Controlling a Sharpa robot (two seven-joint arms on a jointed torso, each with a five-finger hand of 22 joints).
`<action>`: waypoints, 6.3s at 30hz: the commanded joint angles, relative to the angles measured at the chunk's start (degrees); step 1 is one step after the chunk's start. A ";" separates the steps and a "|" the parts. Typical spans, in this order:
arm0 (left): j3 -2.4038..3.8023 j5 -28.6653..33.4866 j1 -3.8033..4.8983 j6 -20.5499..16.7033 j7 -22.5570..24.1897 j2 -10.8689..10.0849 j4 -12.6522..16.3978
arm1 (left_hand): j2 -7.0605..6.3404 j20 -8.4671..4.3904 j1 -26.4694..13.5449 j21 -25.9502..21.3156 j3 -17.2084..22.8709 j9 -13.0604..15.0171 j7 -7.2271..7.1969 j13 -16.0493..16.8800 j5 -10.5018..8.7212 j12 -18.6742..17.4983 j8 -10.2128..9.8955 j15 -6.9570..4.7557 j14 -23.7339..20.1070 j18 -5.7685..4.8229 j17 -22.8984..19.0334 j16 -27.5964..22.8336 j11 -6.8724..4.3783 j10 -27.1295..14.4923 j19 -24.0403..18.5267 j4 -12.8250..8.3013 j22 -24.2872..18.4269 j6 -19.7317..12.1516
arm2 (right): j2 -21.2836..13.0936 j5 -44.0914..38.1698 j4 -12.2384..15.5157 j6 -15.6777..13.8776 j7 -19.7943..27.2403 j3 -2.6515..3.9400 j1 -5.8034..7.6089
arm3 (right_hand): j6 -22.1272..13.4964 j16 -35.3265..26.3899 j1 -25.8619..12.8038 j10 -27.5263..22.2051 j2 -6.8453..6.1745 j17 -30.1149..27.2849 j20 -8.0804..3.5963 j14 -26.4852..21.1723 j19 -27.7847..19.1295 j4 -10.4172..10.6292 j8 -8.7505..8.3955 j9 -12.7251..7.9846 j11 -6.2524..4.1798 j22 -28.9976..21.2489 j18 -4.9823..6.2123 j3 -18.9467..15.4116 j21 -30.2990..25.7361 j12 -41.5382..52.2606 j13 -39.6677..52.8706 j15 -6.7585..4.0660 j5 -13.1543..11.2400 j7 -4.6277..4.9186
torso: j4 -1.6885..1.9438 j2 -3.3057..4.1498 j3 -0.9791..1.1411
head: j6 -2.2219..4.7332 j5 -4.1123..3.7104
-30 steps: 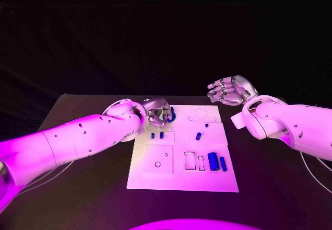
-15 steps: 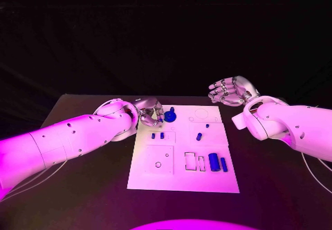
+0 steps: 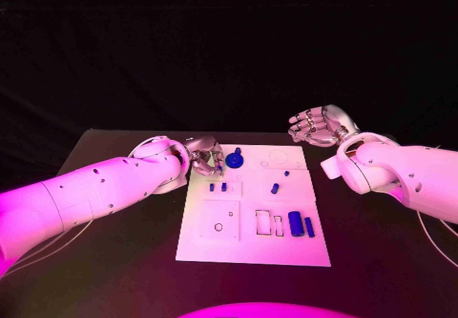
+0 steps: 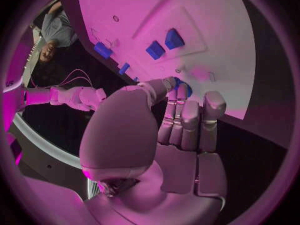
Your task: Assemble the parts on the task board
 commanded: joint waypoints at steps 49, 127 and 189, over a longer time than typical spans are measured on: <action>-1.33 0.26 -0.21 5.10 0.29 2.54 -3.19 | 0.22 -0.03 -0.59 -0.26 -0.07 0.27 -0.27 -0.09 -0.41 -0.80 -0.51 -0.07 0.05 -0.86 -0.80 -0.04 -0.25 1.27 0.01 -0.50 -0.27 1.12 | 0.15 -0.20 0.21 0.31 0.76 0.02 -0.08 | 0.47 -0.34 -1.00 0.65 -0.10 -0.12 0.38 0.47 -0.19 -0.12 -0.25 -0.13 0.00 -0.33 0.29 0.36 -0.03 -0.46 0.02 0.09 -4.13 -0.18 | 0.02 -0.04 0.02 | -0.52 -0.14; 0.44 24.92 0.64 -4.06 5.52 -6.83 0.93 | -1.88 1.50 -3.09 -12.16 -0.44 -0.55 1.81 -0.39 -0.15 -7.17 -7.79 1.79 -11.77 2.07 -19.46 -7.50 2.09 -2.51 -11.86 -0.09 -11.02 -3.87 | -0.32 -28.26 -1.92 16.37 -10.10 0.02 -0.09 | 6.72 17.75 -2.01 8.07 0.33 11.89 -6.80 20.71 13.91 -7.76 -1.35 -1.13 -3.66 10.26 -0.32 0.67 20.68 -3.41 0.36 -6.40 -4.98 -2.62 | -0.03 -0.19 0.02 | 0.61 -2.50; 0.65 68.60 0.65 -4.06 24.11 -15.58 16.18 | 0.96 2.21 -0.95 -23.79 -6.39 -0.07 2.94 -0.73 0.11 -6.61 -9.73 2.77 -17.80 2.58 -28.06 -19.30 3.21 -6.16 -13.73 0.35 -19.56 -4.74 | 4.24 -55.16 -3.11 19.34 -23.19 0.02 -6.04 | 9.44 69.27 -1.82 8.04 0.57 47.20 -5.72 21.38 20.72 -4.88 -3.19 1.04 -3.90 65.04 -6.68 5.04 72.82 -1.90 2.22 -5.95 -11.41 -3.15 | -0.06 -0.30 -0.12 | 0.74 -4.53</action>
